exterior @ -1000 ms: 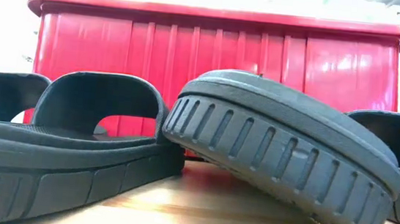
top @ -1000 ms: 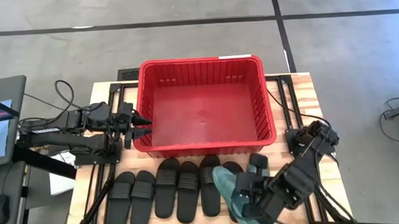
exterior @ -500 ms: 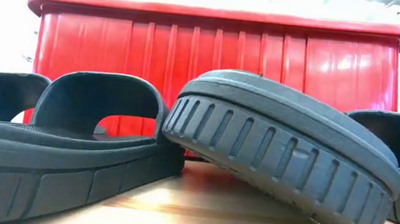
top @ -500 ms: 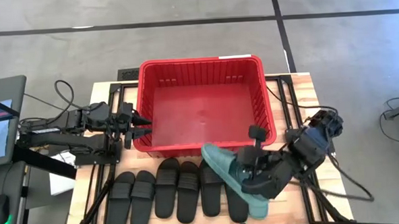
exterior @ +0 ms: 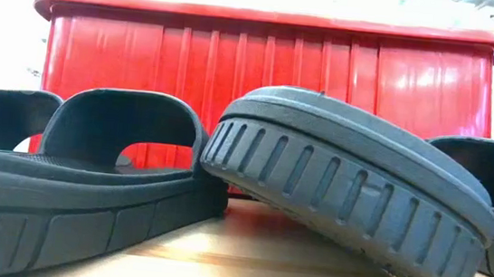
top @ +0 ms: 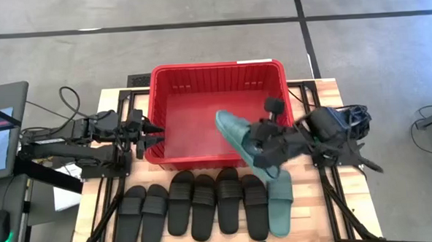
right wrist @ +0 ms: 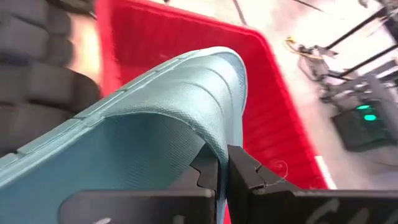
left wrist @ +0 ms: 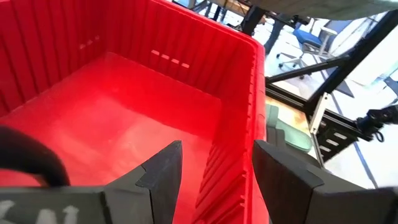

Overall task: Pick and place slides into bin
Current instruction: Put the right light green slipper into the red organizer bin

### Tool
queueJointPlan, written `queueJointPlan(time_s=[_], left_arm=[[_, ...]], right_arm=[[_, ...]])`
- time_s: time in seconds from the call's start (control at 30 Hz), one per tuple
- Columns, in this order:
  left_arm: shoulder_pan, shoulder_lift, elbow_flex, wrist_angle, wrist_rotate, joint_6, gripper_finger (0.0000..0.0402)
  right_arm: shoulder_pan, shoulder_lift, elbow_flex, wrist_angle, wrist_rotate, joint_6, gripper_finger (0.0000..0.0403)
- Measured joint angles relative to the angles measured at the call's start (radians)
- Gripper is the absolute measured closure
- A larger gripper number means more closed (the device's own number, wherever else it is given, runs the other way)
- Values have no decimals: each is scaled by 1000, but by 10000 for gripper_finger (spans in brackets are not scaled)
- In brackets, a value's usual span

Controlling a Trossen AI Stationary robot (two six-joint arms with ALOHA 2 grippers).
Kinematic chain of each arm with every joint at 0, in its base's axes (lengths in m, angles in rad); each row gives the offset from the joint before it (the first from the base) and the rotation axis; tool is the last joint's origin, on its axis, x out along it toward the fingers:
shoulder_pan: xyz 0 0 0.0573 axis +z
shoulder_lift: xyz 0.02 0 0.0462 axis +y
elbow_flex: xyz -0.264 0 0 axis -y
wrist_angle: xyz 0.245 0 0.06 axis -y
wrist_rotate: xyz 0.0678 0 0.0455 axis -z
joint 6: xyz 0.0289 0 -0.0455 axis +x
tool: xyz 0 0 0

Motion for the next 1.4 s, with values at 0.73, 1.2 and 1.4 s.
queueJointPlan(time_s=[0.73,1.2,1.4], left_arm=[[0,0,0,0,-27,-54,219],[0,0,0,0,-46,-61,219],[0,0,0,0,-70,-64,219]], right_arm=[[-510,11,-207,0,-118,-240,403],[-659,11,-528,145,-192,-308,403],[-694,11,-622,330,-270,-369,403]])
